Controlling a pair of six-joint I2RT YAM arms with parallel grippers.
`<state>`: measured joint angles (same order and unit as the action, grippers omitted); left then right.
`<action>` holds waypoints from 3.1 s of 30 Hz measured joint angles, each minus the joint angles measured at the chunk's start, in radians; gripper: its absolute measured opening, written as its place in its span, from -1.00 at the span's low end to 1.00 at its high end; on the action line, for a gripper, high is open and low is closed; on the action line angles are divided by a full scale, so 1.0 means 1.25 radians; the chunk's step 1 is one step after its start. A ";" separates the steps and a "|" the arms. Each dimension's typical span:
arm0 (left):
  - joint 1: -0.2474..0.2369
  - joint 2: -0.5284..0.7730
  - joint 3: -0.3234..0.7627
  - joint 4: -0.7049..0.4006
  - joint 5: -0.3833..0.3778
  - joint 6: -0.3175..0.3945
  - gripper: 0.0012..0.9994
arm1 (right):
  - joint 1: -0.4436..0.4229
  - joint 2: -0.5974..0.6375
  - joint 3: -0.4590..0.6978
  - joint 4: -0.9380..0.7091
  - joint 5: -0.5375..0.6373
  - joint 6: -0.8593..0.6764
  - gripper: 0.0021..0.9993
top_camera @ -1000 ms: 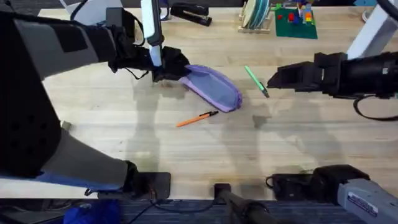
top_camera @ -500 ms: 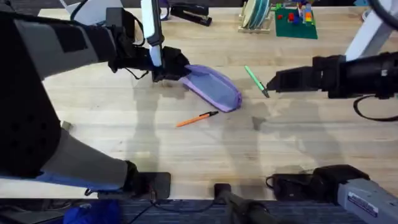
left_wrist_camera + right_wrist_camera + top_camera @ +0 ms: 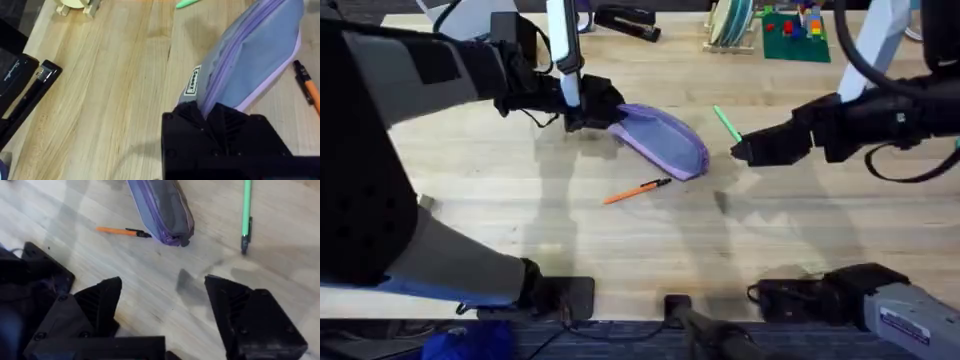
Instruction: Unzip the bag, pick up the pens from the table one at a time and place them inside, then zip the bag closed.
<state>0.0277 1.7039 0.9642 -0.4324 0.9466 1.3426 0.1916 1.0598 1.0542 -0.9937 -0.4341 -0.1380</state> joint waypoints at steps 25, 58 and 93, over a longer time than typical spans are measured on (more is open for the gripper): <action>0.000 0.000 0.000 0.002 0.000 0.000 -0.92 | 0.079 0.156 -0.088 0.162 0.046 -0.043 0.99; 0.000 0.000 0.000 0.002 0.000 0.000 -0.92 | 0.127 0.228 -0.239 0.430 0.060 -0.039 0.99; -0.001 0.000 0.000 0.002 -0.001 0.000 -0.92 | 0.149 0.236 -0.239 0.461 0.055 -0.036 -0.46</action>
<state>0.0269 1.7039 0.9642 -0.4294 0.9455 1.3423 0.3779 1.3548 0.7559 -0.4172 -0.3652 -0.1824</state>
